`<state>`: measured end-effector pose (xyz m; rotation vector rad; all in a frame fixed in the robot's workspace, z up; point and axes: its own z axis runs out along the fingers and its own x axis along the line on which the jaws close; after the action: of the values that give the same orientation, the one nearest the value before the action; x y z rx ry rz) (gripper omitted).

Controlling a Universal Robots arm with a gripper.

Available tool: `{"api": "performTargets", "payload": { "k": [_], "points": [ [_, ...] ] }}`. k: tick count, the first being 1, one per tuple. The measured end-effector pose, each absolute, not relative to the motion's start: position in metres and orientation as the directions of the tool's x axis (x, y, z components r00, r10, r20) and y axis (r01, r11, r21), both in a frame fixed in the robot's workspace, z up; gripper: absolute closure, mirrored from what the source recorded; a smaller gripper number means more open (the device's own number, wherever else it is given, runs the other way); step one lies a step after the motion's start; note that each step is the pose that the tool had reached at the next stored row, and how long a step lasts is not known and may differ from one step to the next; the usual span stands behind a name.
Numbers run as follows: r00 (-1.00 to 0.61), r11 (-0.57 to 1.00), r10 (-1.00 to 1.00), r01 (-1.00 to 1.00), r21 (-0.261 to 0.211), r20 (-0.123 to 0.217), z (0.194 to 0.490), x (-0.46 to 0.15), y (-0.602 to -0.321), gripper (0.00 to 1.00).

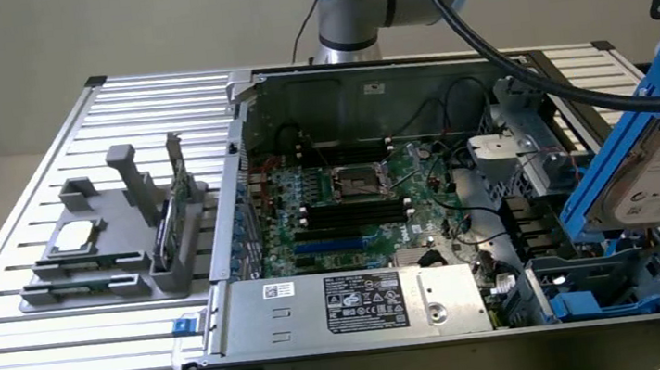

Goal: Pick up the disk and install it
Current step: 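Insert the disk into the insertion slot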

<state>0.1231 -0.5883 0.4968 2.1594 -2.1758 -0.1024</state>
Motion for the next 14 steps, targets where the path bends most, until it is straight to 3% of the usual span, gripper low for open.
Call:
{"api": "performTargets", "payload": {
  "k": [14],
  "points": [
    [-0.007, 0.008, -1.0, -0.995, 0.1, 0.006, 0.4964, 0.1231, -0.5883, 0.67]
  ]
}}
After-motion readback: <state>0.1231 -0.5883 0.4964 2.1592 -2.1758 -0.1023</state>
